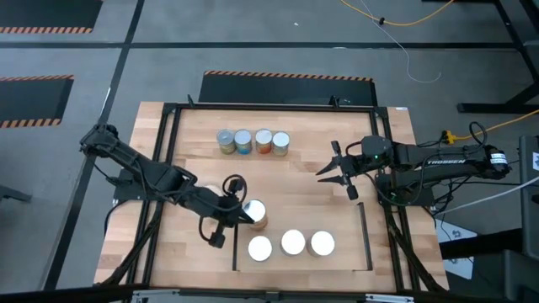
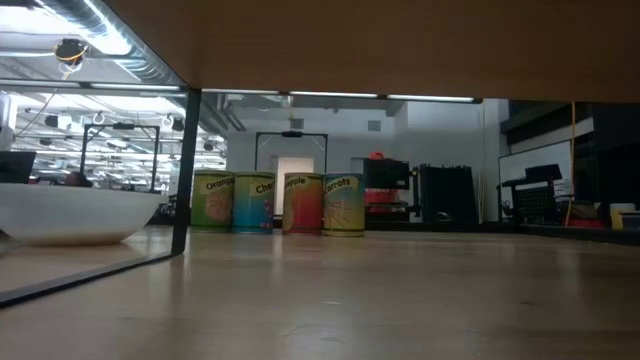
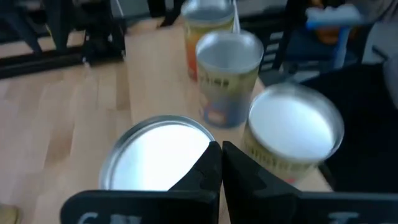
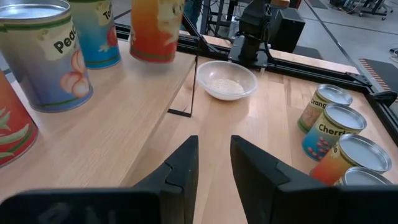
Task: Pick and place cans onto a shelf
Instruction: Put the canned corn on the shelf
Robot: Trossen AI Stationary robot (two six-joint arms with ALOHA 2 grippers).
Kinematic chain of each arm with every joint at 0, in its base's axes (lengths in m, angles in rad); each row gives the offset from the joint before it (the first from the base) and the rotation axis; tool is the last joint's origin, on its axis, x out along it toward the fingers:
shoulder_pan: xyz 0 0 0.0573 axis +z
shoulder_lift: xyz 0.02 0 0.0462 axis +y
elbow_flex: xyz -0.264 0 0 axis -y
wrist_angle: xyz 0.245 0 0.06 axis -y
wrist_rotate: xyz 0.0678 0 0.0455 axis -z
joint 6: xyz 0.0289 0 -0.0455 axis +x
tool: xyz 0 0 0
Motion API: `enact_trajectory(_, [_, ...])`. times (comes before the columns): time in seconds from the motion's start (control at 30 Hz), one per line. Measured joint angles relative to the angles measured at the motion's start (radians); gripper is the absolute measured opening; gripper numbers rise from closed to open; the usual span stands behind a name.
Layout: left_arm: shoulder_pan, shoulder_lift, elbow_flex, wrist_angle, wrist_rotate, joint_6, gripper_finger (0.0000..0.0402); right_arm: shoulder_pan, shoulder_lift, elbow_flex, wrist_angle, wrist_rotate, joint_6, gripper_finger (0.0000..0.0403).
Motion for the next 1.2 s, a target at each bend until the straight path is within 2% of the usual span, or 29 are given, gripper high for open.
enact_trajectory(0.63, [-0.013, 0.065, 0.000, 0.004, -0.002, -0.039, 0.0001, 0.000, 0.000, 0.000, -0.002, 0.000, -0.003, 0.0098])
enact_trajectory(1.2, [-0.013, 0.066, 0.000, 0.017, -0.010, -0.040, 0.0063, 0.000, 0.000, 0.000, -0.003, 0.000, -0.003, 0.0098])
